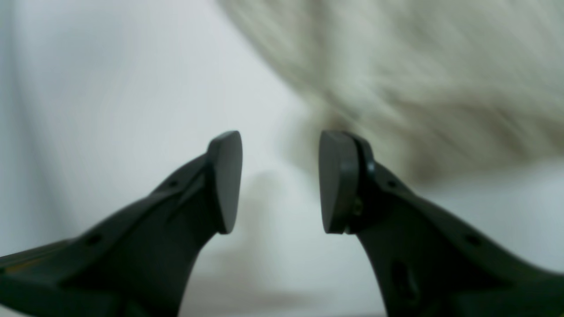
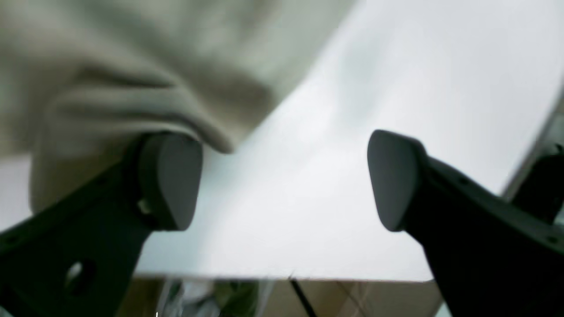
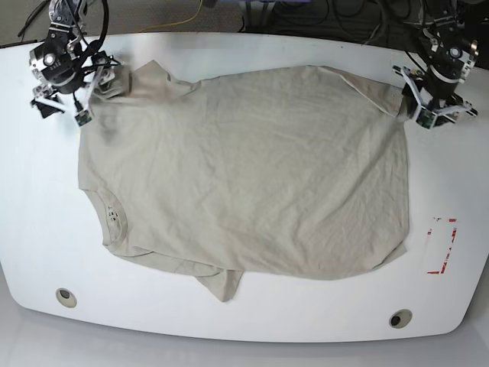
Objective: Layout the t-shirt on the table in an organized manner, then fold the t-shirt properly
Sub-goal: 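Open both grippers and release the shirt shoulders, then move both grippers over the shirt shoulders and adjust the fabric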
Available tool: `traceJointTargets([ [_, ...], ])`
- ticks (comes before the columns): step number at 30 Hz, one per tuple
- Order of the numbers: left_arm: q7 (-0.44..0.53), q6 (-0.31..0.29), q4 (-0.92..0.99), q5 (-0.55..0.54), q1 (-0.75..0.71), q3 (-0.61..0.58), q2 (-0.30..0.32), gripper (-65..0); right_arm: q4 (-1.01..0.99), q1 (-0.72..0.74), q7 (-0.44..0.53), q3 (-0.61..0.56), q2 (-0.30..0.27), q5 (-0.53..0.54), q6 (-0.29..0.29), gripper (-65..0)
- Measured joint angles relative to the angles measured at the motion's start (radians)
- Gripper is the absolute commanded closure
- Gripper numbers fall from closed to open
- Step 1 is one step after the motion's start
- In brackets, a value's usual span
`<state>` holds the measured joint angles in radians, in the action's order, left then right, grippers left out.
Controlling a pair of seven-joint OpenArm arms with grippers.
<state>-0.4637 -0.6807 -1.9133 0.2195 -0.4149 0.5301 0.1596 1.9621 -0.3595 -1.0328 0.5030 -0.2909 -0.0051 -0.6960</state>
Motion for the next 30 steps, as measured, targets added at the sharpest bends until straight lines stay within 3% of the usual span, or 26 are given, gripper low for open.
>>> traceJointTargets([
  [11,0.003,-0.001,0.0,-0.033,0.219,0.027,0.005,-26.7,0.0,0.187,0.008,0.0,-0.003,0.005,-0.003,-56.6],
  [24,-0.001,-0.002,-0.001,-0.032,0.278,0.032,0.004,-26.7,0.0,0.178,0.003,0.002,0.0,0.005,-0.004,-56.6],
  [30,-0.002,-0.001,0.0,-0.032,0.272,0.004,0.001,-26.7,0.0,0.214,-0.001,0.008,0.071,0.0,-0.003,-56.6],
])
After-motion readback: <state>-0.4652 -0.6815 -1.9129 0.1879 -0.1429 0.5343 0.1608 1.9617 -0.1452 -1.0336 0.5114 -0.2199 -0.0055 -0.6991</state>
